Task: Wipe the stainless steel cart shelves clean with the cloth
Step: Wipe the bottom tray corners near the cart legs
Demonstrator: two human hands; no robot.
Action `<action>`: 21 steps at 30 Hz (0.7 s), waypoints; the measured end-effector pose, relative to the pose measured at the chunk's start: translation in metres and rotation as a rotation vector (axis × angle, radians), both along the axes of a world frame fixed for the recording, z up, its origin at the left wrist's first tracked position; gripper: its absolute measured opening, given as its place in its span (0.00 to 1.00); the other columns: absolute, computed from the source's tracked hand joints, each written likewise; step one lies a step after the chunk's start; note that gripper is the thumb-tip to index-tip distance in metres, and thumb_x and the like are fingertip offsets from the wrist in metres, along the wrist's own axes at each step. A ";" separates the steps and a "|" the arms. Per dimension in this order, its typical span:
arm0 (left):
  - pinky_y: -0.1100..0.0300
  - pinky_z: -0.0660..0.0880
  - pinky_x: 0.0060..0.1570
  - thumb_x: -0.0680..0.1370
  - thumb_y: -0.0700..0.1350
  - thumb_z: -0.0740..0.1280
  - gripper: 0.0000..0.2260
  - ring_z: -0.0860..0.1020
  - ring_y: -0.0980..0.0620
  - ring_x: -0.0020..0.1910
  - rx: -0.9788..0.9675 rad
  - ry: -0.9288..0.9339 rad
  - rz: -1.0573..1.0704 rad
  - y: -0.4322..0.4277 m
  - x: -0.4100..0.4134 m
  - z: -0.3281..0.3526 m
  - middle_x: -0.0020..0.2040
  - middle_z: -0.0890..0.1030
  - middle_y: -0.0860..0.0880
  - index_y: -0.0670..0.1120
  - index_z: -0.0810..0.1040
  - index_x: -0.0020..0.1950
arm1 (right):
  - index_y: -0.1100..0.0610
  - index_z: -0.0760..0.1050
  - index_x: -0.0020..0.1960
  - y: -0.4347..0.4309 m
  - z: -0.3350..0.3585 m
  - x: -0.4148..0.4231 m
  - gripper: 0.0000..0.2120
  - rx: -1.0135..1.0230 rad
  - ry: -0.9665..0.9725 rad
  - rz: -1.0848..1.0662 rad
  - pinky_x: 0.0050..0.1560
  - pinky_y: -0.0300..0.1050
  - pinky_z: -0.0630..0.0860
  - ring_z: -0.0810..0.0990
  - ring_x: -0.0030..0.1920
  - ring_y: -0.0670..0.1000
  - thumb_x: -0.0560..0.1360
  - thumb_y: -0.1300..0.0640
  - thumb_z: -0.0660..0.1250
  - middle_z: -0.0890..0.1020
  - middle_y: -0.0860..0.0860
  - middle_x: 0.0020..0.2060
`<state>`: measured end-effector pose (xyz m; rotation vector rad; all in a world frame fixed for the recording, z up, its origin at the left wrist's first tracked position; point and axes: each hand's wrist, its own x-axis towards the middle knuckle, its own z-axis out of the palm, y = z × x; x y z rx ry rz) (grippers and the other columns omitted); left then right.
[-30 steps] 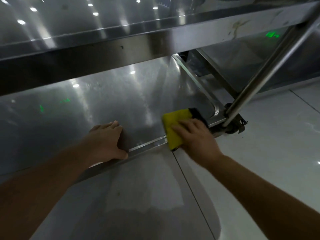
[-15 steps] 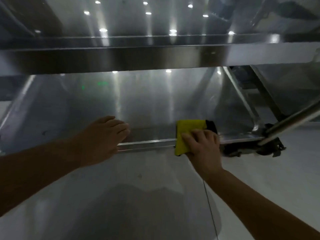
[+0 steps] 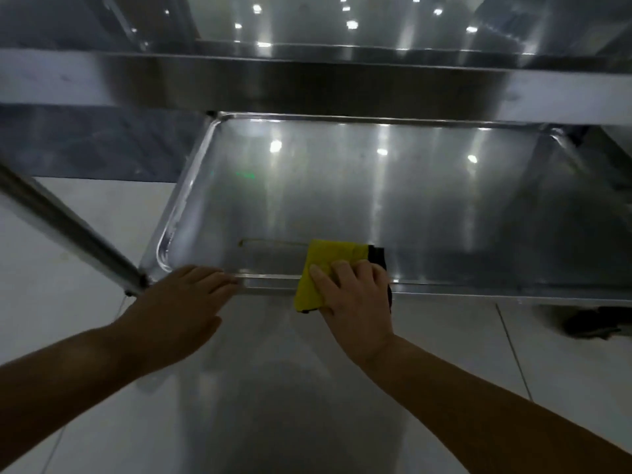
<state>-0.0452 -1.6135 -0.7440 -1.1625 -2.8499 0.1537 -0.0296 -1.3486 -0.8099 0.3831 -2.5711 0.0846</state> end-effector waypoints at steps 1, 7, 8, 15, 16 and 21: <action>0.55 0.70 0.54 0.61 0.45 0.76 0.23 0.80 0.47 0.49 0.013 -0.008 0.022 -0.016 0.003 -0.004 0.53 0.81 0.47 0.44 0.80 0.55 | 0.53 0.79 0.57 -0.016 0.001 -0.003 0.26 0.013 -0.009 0.019 0.50 0.53 0.63 0.70 0.42 0.57 0.60 0.53 0.79 0.77 0.55 0.43; 0.49 0.78 0.50 0.69 0.44 0.73 0.12 0.80 0.45 0.50 0.083 0.008 0.134 -0.091 0.017 -0.018 0.50 0.82 0.45 0.44 0.83 0.51 | 0.52 0.79 0.58 -0.120 0.009 -0.026 0.27 0.086 -0.066 0.136 0.49 0.53 0.65 0.75 0.42 0.59 0.60 0.51 0.78 0.78 0.54 0.44; 0.51 0.77 0.49 0.73 0.45 0.70 0.08 0.80 0.46 0.48 0.125 0.015 0.131 -0.099 0.019 -0.019 0.49 0.82 0.46 0.44 0.83 0.50 | 0.52 0.79 0.59 -0.139 0.011 -0.030 0.28 0.089 -0.091 0.167 0.49 0.52 0.68 0.76 0.43 0.60 0.60 0.51 0.78 0.79 0.54 0.45; 0.58 0.72 0.50 0.72 0.44 0.65 0.10 0.79 0.47 0.46 0.249 0.051 0.213 -0.102 0.025 -0.019 0.47 0.81 0.47 0.44 0.82 0.50 | 0.50 0.75 0.63 -0.169 0.023 -0.042 0.30 0.065 -0.249 0.318 0.52 0.52 0.67 0.75 0.50 0.59 0.61 0.47 0.74 0.77 0.52 0.54; 0.57 0.71 0.50 0.71 0.44 0.62 0.12 0.80 0.46 0.46 0.242 0.059 0.206 -0.094 0.023 -0.018 0.47 0.81 0.47 0.44 0.82 0.50 | 0.51 0.75 0.64 -0.154 0.023 -0.039 0.29 0.043 -0.277 0.324 0.52 0.52 0.68 0.74 0.52 0.58 0.64 0.45 0.70 0.77 0.52 0.56; 0.55 0.67 0.51 0.70 0.47 0.58 0.18 0.78 0.45 0.47 0.260 0.049 0.094 -0.037 0.006 -0.015 0.50 0.79 0.45 0.42 0.79 0.53 | 0.51 0.73 0.66 -0.041 0.021 -0.014 0.29 -0.044 -0.344 0.158 0.55 0.54 0.73 0.69 0.57 0.56 0.66 0.44 0.62 0.76 0.54 0.60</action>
